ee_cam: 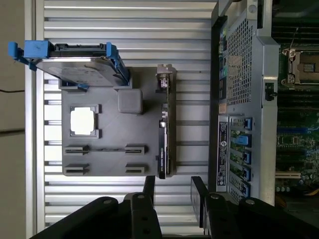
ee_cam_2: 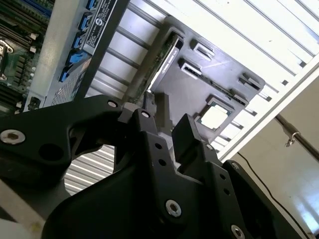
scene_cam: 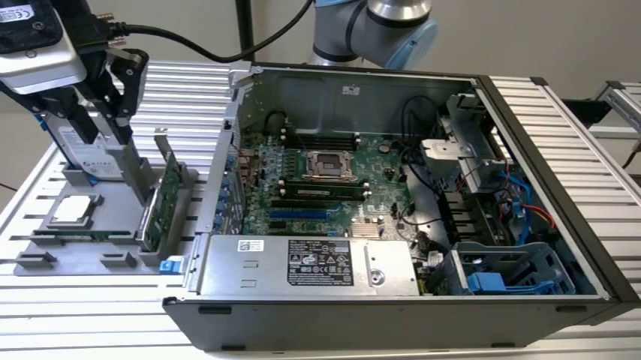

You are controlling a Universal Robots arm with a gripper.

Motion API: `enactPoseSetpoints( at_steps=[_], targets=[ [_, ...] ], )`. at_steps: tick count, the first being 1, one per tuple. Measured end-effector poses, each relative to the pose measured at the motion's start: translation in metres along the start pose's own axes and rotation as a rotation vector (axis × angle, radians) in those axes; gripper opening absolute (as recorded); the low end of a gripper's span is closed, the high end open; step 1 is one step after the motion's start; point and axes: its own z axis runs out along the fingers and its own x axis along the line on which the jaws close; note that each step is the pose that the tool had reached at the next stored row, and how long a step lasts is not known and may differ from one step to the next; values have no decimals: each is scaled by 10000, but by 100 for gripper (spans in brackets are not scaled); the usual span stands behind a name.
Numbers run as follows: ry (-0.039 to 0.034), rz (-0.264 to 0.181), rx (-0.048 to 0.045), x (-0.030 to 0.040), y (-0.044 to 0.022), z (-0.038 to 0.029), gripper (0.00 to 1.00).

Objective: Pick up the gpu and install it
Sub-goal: 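Pick up the gpu and move the gpu toward the slot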

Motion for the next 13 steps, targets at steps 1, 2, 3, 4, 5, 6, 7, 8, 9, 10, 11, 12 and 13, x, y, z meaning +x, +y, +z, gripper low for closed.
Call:
enactPoseSetpoints(
  at_steps=[1, 2, 3, 4, 5, 6, 7, 8, 9, 10, 11, 12, 13],
  targets=[
    [0, 0, 0, 0, 0, 0, 0],
    [0, 0, 0, -1, 0, 0, 0],
    [0, 0, 0, -1, 0, 0, 0],
    [0, 0, 0, -1, 0, 0, 0],
    [0, 0, 0, -2, 0, 0, 100],
    [0, 0, 0, -2, 0, 0, 100],
    [0, 0, 0, -2, 0, 0, 100],
    [0, 0, -1, -3, 0, 0, 100],
    [0, 0, -1, -3, 0, 0, 100],
    [0, 0, 0, -3, 0, 0, 100],
    [0, 0, 0, -4, 0, 0, 100],
    [0, 0, 0, -4, 0, 0, 100],
    [0, 0, -1, -4, 0, 0, 100]
  ],
)
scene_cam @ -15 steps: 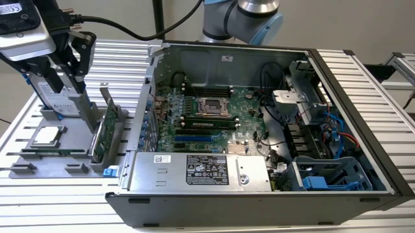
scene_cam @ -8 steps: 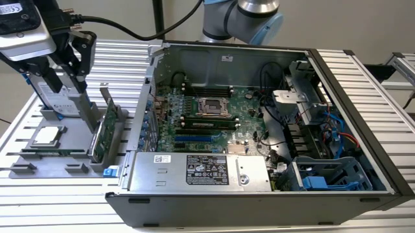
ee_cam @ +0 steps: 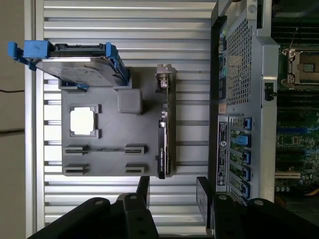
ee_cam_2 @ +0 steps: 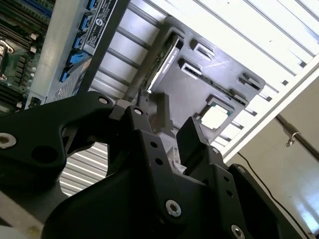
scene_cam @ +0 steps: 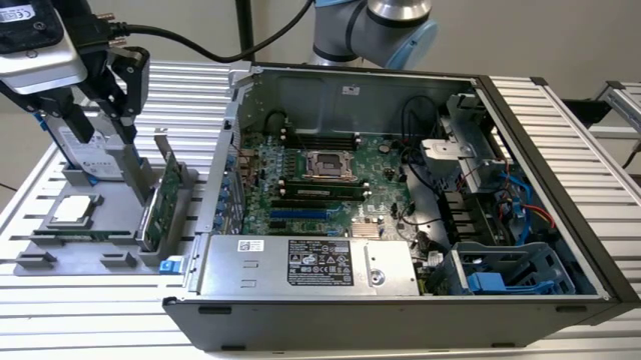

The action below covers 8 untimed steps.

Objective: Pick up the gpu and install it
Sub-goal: 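Pick up the gpu and move the gpu toward the slot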

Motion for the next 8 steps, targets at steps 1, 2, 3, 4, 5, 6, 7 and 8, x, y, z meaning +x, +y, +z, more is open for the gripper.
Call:
enactPoseSetpoints(
  at_steps=[1, 2, 3, 4, 5, 6, 7, 8],
  targets=[
    [0, 0, 0, 0, 0, 0, 100],
    [1, 0, 1, -1, 0, 0, 100],
    [-1, 0, -1, -1, 0, 4, 100],
    [-1, 0, 0, -1, 0, 10, 100],
    [-2, -1, 1, -1, -1, 17, 100],
    [-5, -1, 0, 0, -1, 26, 100],
    [-7, -1, 0, -1, -2, 34, 100],
    [-10, -1, 0, -1, -2, 43, 100]
  ],
)
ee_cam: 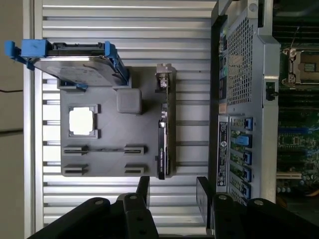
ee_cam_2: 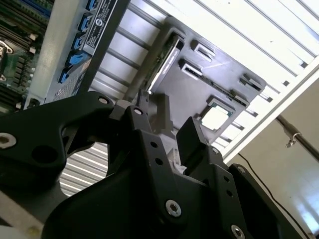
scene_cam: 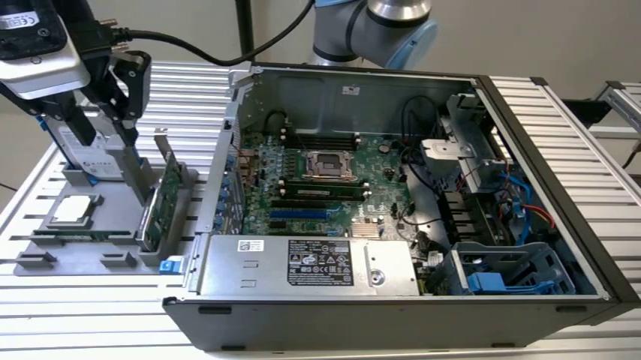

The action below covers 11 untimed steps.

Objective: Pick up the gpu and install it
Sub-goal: 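Pick up the gpu and move the gpu toward the slot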

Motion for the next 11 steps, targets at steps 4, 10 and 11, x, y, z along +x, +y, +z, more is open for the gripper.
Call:
enactPoseSetpoints(
  at_steps=[4, 10, 11],
  targets=[
    [-10, 0, 1, 1, 2, 37, 100],
    [-21, 19, 3, 3, 45, 94, 100],
    [-25, 22, 3, 3, 53, 103, 100]
  ],
)
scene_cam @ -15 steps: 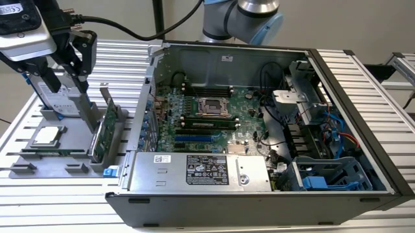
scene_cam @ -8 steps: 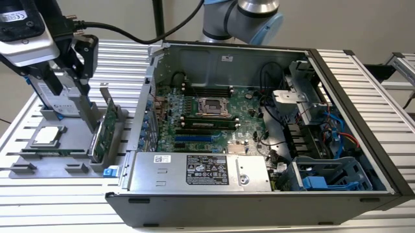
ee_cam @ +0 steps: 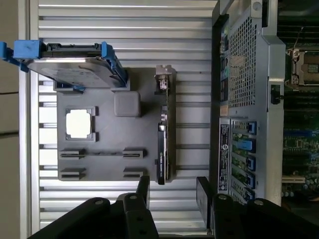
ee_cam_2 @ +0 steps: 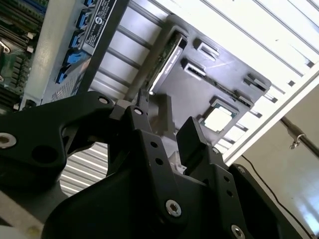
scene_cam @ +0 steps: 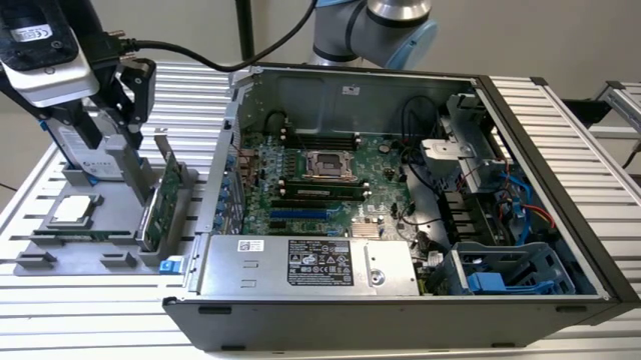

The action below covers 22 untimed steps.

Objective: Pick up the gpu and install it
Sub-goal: 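Pick up the gpu and move the gpu toward the slot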

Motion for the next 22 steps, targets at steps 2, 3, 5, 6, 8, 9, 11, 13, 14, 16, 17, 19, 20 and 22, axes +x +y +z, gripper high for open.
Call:
enactPoseSetpoints(
  at_steps=[2, 3, 5, 6, 8, 9, 11, 13, 14, 16, 17, 19, 20, 22],
  targets=[
    [-4, 5, 3, 1, 16, 17, 100],
    [-8, 8, 5, 1, 23, 26, 100],
    [-10, 11, 10, 1, 34, 42, 100],
    [-12, 13, 11, 2, 39, 52, 100],
    [-14, 16, 19, 3, 51, 68, 100],
    [-16, 17, 23, 3, 57, 78, 100],
    [-19, 20, 32, 3, 68, 97, 100],
    [-21, 21, 42, 4, 79, 114, 100],
    [-23, 22, 45, 4, 83, 124, 100],
    [-23, 23, 54, 4, 91, 141, 100],
    [-24, 23, 57, 5, 93, 149, 100],
    [-25, 24, 63, 5, 99, 165, 100],
    [-23, 22, 65, 4, 99, 172, 100],
    [-23, 24, 70, 5, 101, 188, 100]
  ],
)
